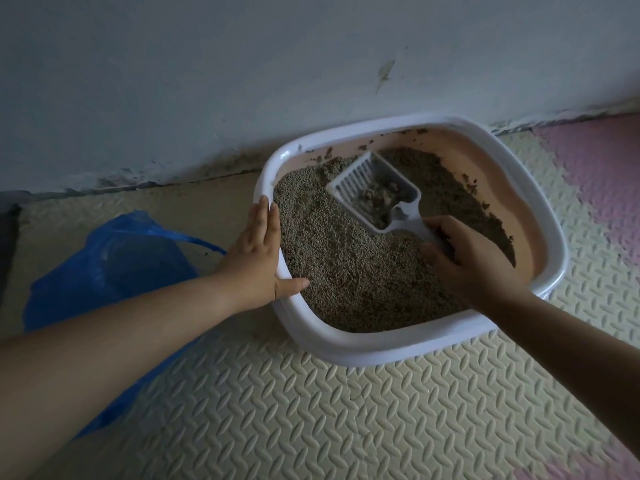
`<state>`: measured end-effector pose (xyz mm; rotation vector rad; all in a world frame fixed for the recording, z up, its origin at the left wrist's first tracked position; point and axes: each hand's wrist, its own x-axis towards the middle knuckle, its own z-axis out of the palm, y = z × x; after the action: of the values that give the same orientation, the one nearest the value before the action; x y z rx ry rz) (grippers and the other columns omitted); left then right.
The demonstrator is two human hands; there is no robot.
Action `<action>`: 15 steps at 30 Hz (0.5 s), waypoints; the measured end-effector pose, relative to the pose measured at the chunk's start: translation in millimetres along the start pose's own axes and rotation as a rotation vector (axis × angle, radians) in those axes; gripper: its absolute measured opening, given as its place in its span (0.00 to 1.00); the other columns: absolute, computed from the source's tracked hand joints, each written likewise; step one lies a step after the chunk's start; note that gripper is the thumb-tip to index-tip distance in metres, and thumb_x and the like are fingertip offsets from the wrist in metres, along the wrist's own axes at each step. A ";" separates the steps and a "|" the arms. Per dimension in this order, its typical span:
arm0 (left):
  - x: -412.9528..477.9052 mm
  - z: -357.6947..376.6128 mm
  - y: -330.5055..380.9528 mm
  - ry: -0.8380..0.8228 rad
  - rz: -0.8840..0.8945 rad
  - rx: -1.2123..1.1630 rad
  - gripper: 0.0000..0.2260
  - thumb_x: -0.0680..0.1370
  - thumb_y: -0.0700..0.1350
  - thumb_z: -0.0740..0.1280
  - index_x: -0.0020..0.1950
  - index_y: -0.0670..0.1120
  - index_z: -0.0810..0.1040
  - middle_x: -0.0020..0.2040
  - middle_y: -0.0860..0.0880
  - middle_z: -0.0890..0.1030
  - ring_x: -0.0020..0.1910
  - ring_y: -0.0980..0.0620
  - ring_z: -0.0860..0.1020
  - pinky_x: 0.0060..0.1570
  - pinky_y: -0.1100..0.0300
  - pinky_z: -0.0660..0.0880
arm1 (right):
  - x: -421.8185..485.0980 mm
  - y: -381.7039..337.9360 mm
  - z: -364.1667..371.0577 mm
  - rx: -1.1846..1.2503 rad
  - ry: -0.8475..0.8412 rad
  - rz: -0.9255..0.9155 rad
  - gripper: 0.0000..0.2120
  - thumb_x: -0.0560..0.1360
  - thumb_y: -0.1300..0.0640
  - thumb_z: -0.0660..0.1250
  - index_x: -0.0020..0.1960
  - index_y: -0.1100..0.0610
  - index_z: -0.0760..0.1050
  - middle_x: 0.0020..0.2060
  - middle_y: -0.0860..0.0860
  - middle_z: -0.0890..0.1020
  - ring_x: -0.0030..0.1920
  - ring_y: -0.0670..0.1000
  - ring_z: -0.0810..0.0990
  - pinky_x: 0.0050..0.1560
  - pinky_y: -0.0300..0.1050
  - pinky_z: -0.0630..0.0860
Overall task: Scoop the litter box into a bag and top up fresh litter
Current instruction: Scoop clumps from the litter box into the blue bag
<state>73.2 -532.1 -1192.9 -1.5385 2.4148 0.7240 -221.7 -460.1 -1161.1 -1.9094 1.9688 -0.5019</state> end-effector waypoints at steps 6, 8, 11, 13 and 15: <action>-0.3 0.6 0.3 0.013 -0.003 0.009 0.55 0.71 0.67 0.64 0.71 0.43 0.24 0.68 0.48 0.20 0.72 0.48 0.27 0.73 0.52 0.40 | -0.4 1.8 -1.4 -0.026 -0.016 -0.037 0.14 0.76 0.54 0.64 0.61 0.53 0.73 0.44 0.47 0.78 0.41 0.49 0.75 0.38 0.45 0.70; -0.7 0.0 0.2 0.014 -0.003 -0.002 0.55 0.71 0.67 0.64 0.71 0.44 0.24 0.67 0.49 0.19 0.72 0.49 0.27 0.73 0.52 0.40 | 0.9 1.0 -3.1 -0.026 -0.012 -0.029 0.14 0.76 0.55 0.65 0.60 0.53 0.73 0.42 0.47 0.78 0.39 0.48 0.74 0.35 0.40 0.69; -2.0 0.2 -0.3 0.029 0.008 -0.017 0.54 0.71 0.67 0.64 0.72 0.44 0.25 0.68 0.49 0.20 0.72 0.49 0.27 0.73 0.52 0.41 | 2.4 -2.0 -4.8 -0.014 -0.002 -0.024 0.14 0.75 0.55 0.66 0.61 0.54 0.73 0.39 0.45 0.77 0.35 0.45 0.74 0.34 0.33 0.67; -5.1 -0.6 -1.5 0.033 0.020 -0.031 0.53 0.71 0.67 0.62 0.73 0.45 0.26 0.70 0.49 0.22 0.73 0.50 0.29 0.72 0.54 0.40 | 2.2 -6.2 -5.9 0.029 0.036 -0.017 0.14 0.75 0.55 0.66 0.60 0.54 0.72 0.38 0.45 0.77 0.35 0.40 0.74 0.33 0.34 0.68; -10.6 -3.1 -6.1 0.033 0.039 -0.047 0.51 0.72 0.68 0.60 0.73 0.45 0.27 0.71 0.50 0.23 0.73 0.53 0.30 0.73 0.54 0.41 | 3.1 -11.5 -6.2 0.045 0.027 -0.030 0.14 0.75 0.54 0.67 0.60 0.54 0.73 0.39 0.45 0.77 0.36 0.40 0.75 0.34 0.35 0.70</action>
<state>83.6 -527.3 -1187.8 -1.5369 2.4754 0.7742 -214.7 -463.4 -1150.1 -1.9169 1.9317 -0.5784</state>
